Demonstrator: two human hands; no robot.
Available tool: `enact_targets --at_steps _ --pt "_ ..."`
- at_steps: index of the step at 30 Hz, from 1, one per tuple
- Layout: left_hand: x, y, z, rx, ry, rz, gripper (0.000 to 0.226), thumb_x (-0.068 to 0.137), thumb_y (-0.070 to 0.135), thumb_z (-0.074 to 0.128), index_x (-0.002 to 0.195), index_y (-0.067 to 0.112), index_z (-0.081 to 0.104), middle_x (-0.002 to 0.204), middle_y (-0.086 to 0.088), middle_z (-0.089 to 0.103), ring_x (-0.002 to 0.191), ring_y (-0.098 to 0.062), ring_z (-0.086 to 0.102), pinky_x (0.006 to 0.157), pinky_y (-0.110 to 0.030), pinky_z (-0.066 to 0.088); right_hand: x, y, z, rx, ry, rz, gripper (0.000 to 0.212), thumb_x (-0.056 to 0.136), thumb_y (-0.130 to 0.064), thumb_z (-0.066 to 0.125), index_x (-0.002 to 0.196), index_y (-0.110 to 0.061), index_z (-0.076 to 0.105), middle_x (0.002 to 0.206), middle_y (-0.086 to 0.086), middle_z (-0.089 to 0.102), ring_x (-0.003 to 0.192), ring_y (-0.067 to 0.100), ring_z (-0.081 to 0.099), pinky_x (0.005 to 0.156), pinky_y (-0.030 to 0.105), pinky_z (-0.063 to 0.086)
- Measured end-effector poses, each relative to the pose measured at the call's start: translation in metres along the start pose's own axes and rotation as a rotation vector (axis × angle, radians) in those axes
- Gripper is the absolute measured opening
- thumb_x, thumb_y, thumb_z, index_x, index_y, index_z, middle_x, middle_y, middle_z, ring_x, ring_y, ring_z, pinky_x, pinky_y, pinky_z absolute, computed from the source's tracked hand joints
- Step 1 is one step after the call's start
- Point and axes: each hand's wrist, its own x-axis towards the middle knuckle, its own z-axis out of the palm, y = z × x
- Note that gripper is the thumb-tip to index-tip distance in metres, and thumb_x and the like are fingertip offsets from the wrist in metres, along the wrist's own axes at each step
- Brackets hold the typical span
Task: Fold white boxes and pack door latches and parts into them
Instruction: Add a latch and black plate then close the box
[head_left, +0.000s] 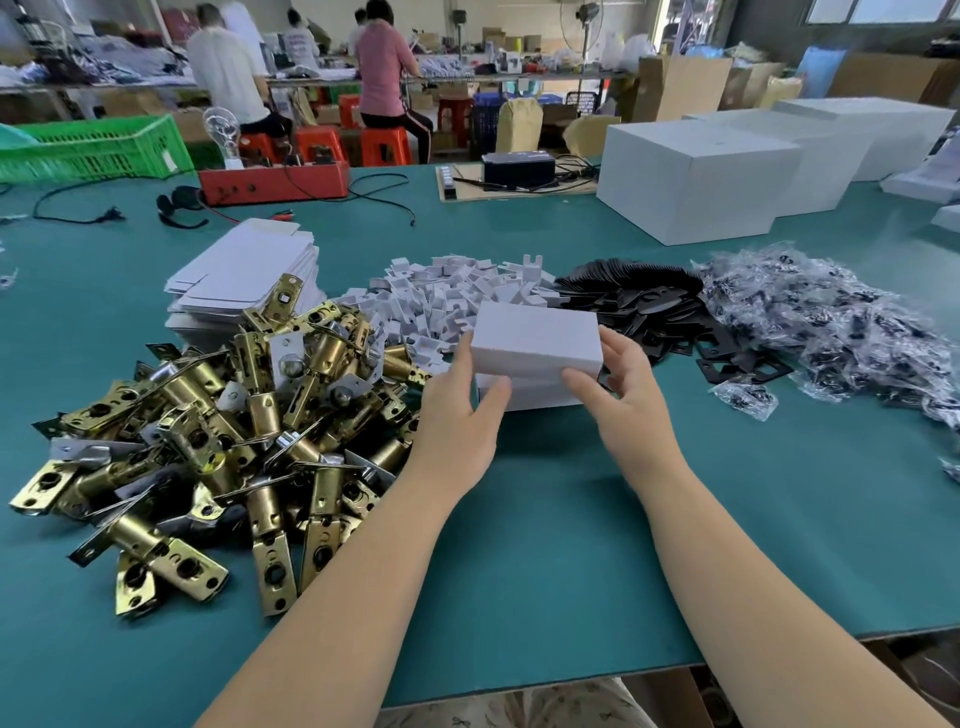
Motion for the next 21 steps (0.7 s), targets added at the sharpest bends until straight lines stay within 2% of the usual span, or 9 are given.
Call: enact_targets --at_steps 3,5,8,10,12,14,16,19,21 --pt "0.001 -0.005 0.003 0.134 -0.109 -0.093 0.066 0.099 0.017 0.047 0.155 0.018 0.013 0.145 -0.004 0.04 0.136 -0.018 0.034 0.117 -0.037 0.027 0.004 0.003 -0.001 -0.179 -0.004 0.031 0.057 0.096 -0.021 0.055 0.147 -0.029 0.03 0.124 -0.015 0.039 0.121 0.01 0.04 0.104 0.023 0.03" --pt "0.0 -0.007 0.006 0.168 -0.14 -0.172 0.073 0.098 0.017 0.049 0.156 0.017 0.004 0.154 -0.004 0.028 0.142 -0.017 0.024 0.118 -0.031 0.017 0.005 0.004 0.001 -0.26 -0.034 0.068 0.063 0.097 -0.019 0.053 0.151 -0.026 0.021 0.125 -0.003 0.037 0.118 0.017 0.04 0.105 0.026 0.03" --pt "0.0 -0.006 0.008 0.223 -0.15 -0.18 0.075 0.095 0.015 0.054 0.155 0.014 0.009 0.149 -0.006 0.035 0.136 -0.021 0.033 0.116 -0.036 0.027 0.003 0.005 0.001 -0.24 -0.091 0.154 0.079 0.093 -0.016 0.059 0.153 -0.032 0.01 0.14 -0.006 0.041 0.126 0.016 0.041 0.108 0.034 0.034" --pt "-0.001 -0.006 0.008 0.242 -0.15 -0.183 0.076 0.094 0.016 0.055 0.154 0.015 0.01 0.147 -0.006 0.037 0.134 -0.02 0.036 0.115 -0.038 0.029 0.002 0.006 0.0 -0.205 -0.113 0.188 0.077 0.09 -0.016 0.061 0.151 -0.034 0.017 0.142 -0.011 0.043 0.126 0.014 0.043 0.103 0.032 0.036" --pt "0.0 -0.007 0.008 0.243 -0.152 -0.202 0.077 0.094 0.016 0.055 0.154 0.016 0.008 0.148 -0.007 0.036 0.135 -0.021 0.035 0.115 -0.041 0.03 0.002 0.006 -0.002 -0.185 -0.096 0.182 0.066 0.089 -0.014 0.059 0.143 -0.039 0.032 0.129 -0.017 0.051 0.114 0.007 0.051 0.092 0.024 0.039" --pt "0.001 -0.009 0.007 0.254 -0.166 -0.211 0.077 0.094 0.017 0.053 0.155 0.019 0.006 0.15 -0.007 0.034 0.136 -0.022 0.034 0.114 -0.042 0.03 0.002 0.005 -0.002 -0.184 -0.075 0.176 0.056 0.089 -0.012 0.058 0.126 -0.051 0.042 0.115 -0.026 0.054 0.1 -0.006 0.052 0.08 0.012 0.039" --pt "0.002 -0.011 0.005 0.254 -0.176 -0.197 0.072 0.096 0.015 0.05 0.155 0.02 0.008 0.15 -0.003 0.036 0.135 -0.019 0.036 0.113 -0.037 0.032 0.0 0.001 -0.002 -0.184 -0.078 0.187 0.056 0.088 -0.013 0.057 0.107 -0.063 0.041 0.108 -0.033 0.053 0.095 -0.014 0.052 0.071 0.006 0.04" --pt "0.004 -0.014 0.0 0.273 -0.11 -0.136 0.058 0.1 0.019 0.049 0.152 0.027 0.024 0.136 0.011 0.046 0.122 -0.009 0.046 0.097 -0.02 0.033 -0.002 0.001 -0.003 -0.166 -0.084 0.201 0.054 0.088 -0.015 0.057 0.112 -0.06 0.041 0.113 -0.028 0.056 0.105 -0.009 0.051 0.075 0.01 0.038" --pt "0.009 -0.018 -0.002 0.329 -0.003 -0.132 0.054 0.099 0.02 0.053 0.15 0.025 0.035 0.133 0.007 0.055 0.119 -0.011 0.051 0.092 -0.015 0.032 -0.003 0.001 -0.003 -0.16 -0.09 0.198 0.054 0.088 -0.015 0.055 0.116 -0.059 0.044 0.115 -0.025 0.059 0.109 -0.004 0.052 0.078 0.013 0.038"
